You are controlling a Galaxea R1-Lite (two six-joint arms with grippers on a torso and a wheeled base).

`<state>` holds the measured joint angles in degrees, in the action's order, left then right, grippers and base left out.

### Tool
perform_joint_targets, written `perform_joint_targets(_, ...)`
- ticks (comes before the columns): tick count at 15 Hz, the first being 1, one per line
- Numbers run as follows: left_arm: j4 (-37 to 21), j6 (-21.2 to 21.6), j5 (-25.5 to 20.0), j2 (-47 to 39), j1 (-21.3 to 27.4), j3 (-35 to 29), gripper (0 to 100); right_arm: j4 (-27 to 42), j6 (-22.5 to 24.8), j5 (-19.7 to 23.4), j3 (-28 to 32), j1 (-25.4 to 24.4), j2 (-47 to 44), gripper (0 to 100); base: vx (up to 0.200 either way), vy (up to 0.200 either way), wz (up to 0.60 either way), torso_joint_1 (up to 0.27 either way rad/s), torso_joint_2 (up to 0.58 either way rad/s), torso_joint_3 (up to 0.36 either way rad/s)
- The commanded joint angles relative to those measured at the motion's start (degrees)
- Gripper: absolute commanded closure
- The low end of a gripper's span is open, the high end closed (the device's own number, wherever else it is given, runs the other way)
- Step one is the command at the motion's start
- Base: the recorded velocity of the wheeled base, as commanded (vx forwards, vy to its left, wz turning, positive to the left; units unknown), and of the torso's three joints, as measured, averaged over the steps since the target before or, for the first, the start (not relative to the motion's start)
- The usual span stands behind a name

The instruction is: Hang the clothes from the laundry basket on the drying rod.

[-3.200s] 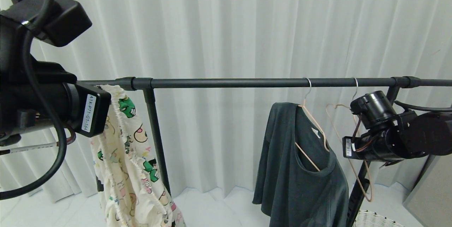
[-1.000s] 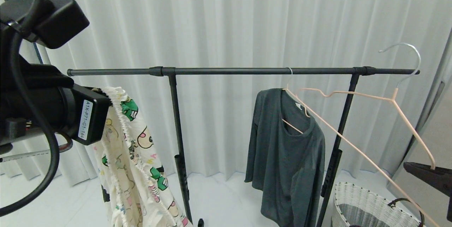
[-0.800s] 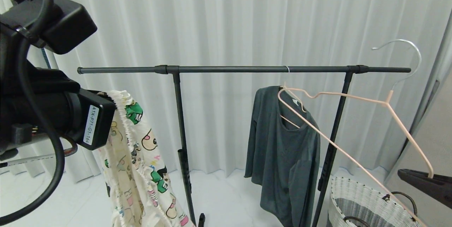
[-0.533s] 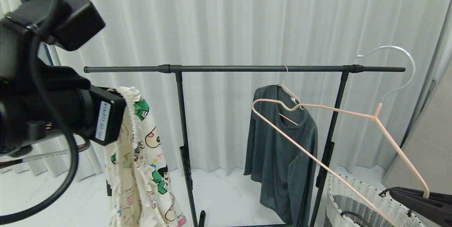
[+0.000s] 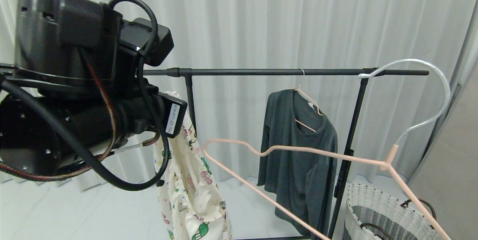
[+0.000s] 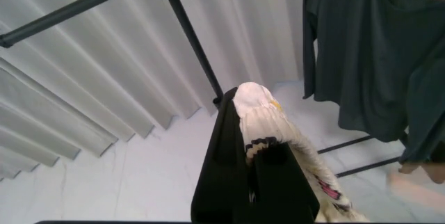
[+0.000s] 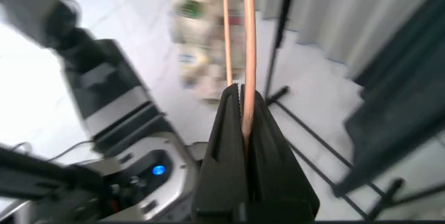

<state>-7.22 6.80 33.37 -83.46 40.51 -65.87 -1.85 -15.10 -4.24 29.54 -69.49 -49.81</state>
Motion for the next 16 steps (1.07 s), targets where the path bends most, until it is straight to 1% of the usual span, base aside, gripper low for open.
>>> perform_joint_targets(1, 0.1, -0.21, 0.12, -2.5, 0.01, -0.05, 100, -0.52, -0.36, 0.11, 0.17, -2.06, -1.17, 100, 0.0, 0.0, 0.0, 0.0, 0.0, 0.0)
perform_joint_targets(4, 0.1, -1.18, 0.21, -2.68, 1.06, -0.49, 100, -0.78, -0.54, 0.11, -0.01, -2.06, -2.48, 100, 0.0, 0.0, 0.0, 0.0, 0.0, 0.0)
perform_joint_targets(6, 0.1, -1.18, 0.38, -2.59, 2.29, -0.67, 100, -1.66, -1.77, 0.02, -0.45, -2.06, -4.33, 100, 0.0, 0.0, 0.0, 0.0, 0.0, 0.0)
perform_joint_targets(8, 0.1, -1.27, 2.23, -2.68, 3.35, -0.67, 100, -6.15, -1.77, -0.24, -1.41, -1.79, -7.41, 100, 0.0, 0.0, 0.0, 0.0, 0.0, 0.0)
perform_joint_targets(10, 0.1, -1.27, 2.85, -2.68, 4.31, -0.67, 100, -11.51, -1.77, -0.68, -2.03, -1.53, -11.01, 100, 0.0, 0.0, 0.0, 0.0, 0.0, 0.0)
perform_joint_targets(14, 0.1, -3.02, 3.37, -2.59, 5.02, -0.67, 100, -16.69, -1.77, -2.96, -2.12, -0.21, -16.37, 100, 0.0, 0.0, 0.0, 0.0, 0.0, 0.0)
perform_joint_targets(16, 0.1, -3.2, 4.78, -2.59, 5.02, -0.49, 100, -20.73, -1.77, -3.67, -1.94, 0.4, -19.18, 100, 0.0, 0.0, 0.0, 0.0, 0.0, 0.0)
